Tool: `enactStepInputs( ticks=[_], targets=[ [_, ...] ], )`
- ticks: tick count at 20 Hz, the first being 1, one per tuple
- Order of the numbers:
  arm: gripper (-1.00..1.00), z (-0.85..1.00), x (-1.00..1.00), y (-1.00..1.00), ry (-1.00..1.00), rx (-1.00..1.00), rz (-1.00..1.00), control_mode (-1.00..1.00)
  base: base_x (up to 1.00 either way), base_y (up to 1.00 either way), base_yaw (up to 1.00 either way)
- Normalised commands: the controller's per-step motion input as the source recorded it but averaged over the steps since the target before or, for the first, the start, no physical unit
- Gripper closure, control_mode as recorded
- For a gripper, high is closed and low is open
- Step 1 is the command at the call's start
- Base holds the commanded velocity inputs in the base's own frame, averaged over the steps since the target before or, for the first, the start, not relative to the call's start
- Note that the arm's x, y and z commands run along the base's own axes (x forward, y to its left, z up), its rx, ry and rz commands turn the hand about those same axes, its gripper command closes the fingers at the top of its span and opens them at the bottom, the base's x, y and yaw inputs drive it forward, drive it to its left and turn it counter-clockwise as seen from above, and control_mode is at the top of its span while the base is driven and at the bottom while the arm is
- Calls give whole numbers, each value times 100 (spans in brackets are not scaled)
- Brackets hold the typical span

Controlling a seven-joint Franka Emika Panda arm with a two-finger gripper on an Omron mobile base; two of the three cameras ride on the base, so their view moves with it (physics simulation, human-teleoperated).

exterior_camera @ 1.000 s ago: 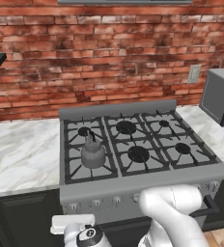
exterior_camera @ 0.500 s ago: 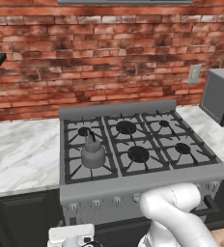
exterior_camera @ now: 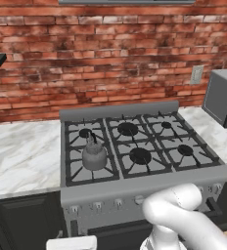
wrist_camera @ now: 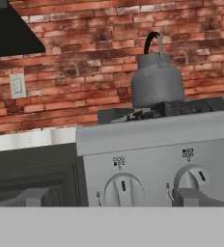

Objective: The kettle is done boiling. Turn off the stove, then wait for 300 timesteps before moving the kettle to the dining table.

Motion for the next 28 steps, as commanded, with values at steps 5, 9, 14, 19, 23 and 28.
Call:
enactStepInputs(
  ticks=[5, 9, 14, 19, 23, 28],
  targets=[
    [-100, 58, -33, 0, 0, 0, -6, -100, 0, 0, 0],
    [-100, 66, -20, 0, 0, 0, -5, -100, 0, 0, 0],
    [-100, 69, -11, 0, 0, 0, -3, -100, 0, 0, 0],
    [-100, 69, -3, 0, 3, -1, 0, -100, 0, 0, 0],
    [-100, 65, -2, 0, 7, 0, 0, -100, 0, 0, 0],
    [-100, 67, 0, 0, 12, 0, 0, -100, 0, 0, 0]
  ],
)
